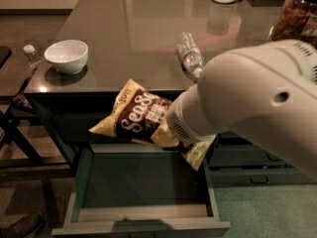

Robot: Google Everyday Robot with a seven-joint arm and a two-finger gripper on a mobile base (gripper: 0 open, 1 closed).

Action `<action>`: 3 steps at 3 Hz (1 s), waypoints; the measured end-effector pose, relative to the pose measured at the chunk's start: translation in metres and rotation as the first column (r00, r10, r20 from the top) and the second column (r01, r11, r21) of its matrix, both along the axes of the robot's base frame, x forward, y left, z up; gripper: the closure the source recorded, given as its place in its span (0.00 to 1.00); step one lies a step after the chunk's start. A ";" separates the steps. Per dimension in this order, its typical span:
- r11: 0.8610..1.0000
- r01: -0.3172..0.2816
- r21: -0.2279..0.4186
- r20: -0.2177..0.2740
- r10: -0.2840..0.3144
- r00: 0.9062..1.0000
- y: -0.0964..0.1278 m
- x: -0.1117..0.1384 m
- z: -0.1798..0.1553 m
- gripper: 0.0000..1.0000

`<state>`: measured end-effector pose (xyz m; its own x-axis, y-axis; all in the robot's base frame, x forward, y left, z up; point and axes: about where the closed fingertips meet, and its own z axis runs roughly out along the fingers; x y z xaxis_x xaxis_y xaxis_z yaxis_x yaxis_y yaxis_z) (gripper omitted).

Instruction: Pick brown chip bag from middle drawer and place on counter

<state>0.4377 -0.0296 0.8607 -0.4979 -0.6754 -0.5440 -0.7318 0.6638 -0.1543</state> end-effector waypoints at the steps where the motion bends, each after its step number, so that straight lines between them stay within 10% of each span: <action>1: 1.000 0.000 0.000 0.006 0.000 1.000 0.001 0.000 0.003 1.00; 3: 0.998 0.056 0.012 0.049 -0.056 0.997 0.016 0.048 0.025 1.00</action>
Offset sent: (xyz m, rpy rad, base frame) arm 0.0321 0.0188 0.0146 -0.0267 -0.0493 -0.0724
